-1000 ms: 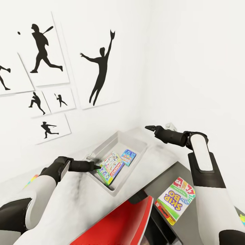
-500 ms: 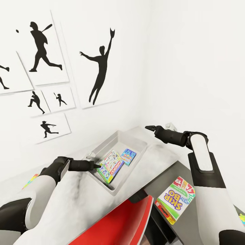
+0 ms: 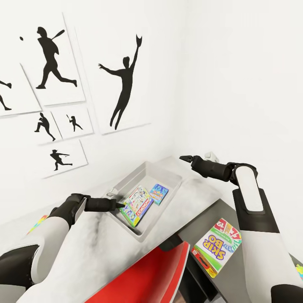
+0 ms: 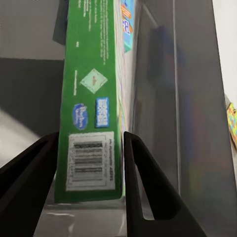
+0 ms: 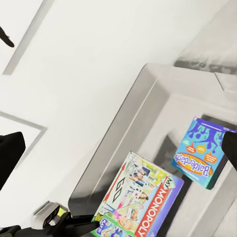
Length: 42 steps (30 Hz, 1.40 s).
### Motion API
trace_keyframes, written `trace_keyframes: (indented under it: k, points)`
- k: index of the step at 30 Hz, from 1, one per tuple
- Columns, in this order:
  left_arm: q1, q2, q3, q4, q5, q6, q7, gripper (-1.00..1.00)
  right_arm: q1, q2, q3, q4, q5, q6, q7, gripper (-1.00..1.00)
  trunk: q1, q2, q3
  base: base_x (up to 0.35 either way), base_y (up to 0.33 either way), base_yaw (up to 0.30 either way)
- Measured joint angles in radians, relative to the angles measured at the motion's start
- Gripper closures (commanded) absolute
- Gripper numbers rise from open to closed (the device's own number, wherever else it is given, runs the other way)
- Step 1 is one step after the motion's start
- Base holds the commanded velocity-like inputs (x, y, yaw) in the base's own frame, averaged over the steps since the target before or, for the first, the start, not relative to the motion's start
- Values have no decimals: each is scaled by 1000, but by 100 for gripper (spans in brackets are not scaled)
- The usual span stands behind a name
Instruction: Put all the toys in the child's room - the three board games (two on the bed and one on the table), the two jigsaw puzzles on the table, and the tennis ball on the table - inside the toy box on the table in the child's room.
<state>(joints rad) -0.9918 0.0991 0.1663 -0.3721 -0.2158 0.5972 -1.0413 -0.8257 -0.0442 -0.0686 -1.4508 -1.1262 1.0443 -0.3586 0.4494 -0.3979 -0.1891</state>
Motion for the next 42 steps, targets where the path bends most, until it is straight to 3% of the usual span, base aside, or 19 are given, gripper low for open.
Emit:
trace_keyframes:
  k: [2, 3, 14, 21, 24, 29, 31, 33, 38, 40, 42]
  points:
    - [0, 0, 0, 0, 0, 0, 0, 100, 0, 0, 0, 0, 0, 0, 0, -100, 0, 0, 0, 0, 0, 0]
    - [0, 0, 0, 0, 0, 0, 0, -100, 0, 0, 0, 0, 0, 0, 0, -100, 0, 0, 0, 0, 0, 0]
    - [0, 4, 1, 0, 2, 2, -2, -100, 0, 1, 0, -1, -1, 0, 1, -100, 0, 0, 0, 0, 0, 0]
    - [-1, 22, 3, -12, 4, 2, -29, -100, 0, 1, 0, -1, -2, 0, 1, -100, 0, 0, 0, 0, 0, 0]
    - [-1, 52, 4, -15, 11, 6, -118, -100, 0, 1, 0, -1, -2, 0, 1, -100, 0, 0, 0, 0, 0, 0]
    - [-1, 103, 4, -94, 13, 58, -402, -100, 0, 0, 1, -1, -2, 0, 1, -100, 0, 0, 0, 0, 0, 0]
    - [-1, 125, 4, -130, 13, 84, -476, -100, 0, 0, 1, 0, -2, 0, 1, -100, 0, 0, 0, 0, 0, 0]
    - [-1, 154, 4, -157, 15, 105, -521, -100, 1, 0, 1, 0, -2, 0, 1, -100, 0, 0, 0, 0, 0, 0]
    - [-1, 242, 4, -185, 39, 133, -522, -100, 3, 0, -2, -2, -2, 0, 2, -100, 0, 0, 0, 0, 0, 0]
    - [2, 274, 4, -187, 82, 136, -522, -100, 4, 0, -8, -2, -1, 0, 3, -100, 0, 0, 0, 0, 0, -7]
    - [8, 323, 4, -188, 151, 137, -523, -100, 14, 0, -16, -3, -1, 0, 4, -100, 0, 0, 1, 0, 0, -41]
